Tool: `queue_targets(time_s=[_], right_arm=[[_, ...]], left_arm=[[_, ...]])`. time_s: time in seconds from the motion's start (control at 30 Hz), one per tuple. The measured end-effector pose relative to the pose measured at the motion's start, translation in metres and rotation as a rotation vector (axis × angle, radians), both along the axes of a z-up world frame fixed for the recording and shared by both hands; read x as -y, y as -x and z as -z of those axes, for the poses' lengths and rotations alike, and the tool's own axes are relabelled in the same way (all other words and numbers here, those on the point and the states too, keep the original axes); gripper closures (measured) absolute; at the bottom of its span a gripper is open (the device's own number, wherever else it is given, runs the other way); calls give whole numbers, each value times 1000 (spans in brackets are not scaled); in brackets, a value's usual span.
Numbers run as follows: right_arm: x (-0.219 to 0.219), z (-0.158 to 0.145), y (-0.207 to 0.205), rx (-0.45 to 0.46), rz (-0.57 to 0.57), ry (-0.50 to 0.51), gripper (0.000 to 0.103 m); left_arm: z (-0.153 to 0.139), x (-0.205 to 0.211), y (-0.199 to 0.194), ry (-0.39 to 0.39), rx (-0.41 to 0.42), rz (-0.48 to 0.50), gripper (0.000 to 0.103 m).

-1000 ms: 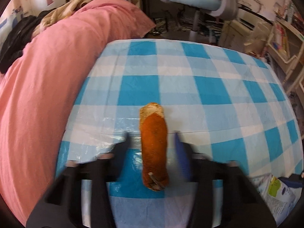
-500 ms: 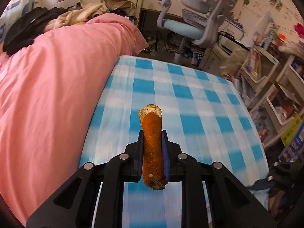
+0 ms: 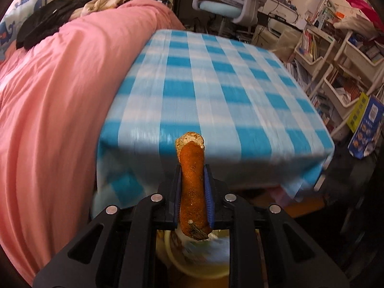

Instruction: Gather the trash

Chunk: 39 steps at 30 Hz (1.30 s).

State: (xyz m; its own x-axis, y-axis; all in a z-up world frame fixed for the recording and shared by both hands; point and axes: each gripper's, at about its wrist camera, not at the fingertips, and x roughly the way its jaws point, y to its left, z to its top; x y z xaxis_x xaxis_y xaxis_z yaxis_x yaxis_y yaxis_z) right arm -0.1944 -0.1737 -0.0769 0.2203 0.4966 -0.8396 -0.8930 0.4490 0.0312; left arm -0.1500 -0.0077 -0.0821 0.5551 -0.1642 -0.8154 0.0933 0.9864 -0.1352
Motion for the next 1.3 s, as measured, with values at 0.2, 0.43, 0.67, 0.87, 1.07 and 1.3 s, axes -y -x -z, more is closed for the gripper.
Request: queue_targets(time_s=[0.2, 0.43, 0.67, 0.87, 1.07, 1.3], right_arm=[[59, -48, -22, 183, 406, -132, 8], [81, -57, -5, 401, 823, -162, 8], [83, -37, 5, 368, 893, -158, 8], [103, -61, 13, 456, 974, -201, 8], [113, -96, -8, 594, 986, -158, 8], [121, -81, -54, 540, 1039, -136, 8]], left_arm=[[13, 18, 34, -28, -48, 67, 86], [12, 45, 55, -164, 41, 93, 40], [-14, 43, 58, -172, 196, -12, 20], [-36, 46, 57, -181, 290, -36, 12], [-79, 48, 37, -206, 416, -42, 8], [-92, 44, -14, -173, 423, -89, 8]])
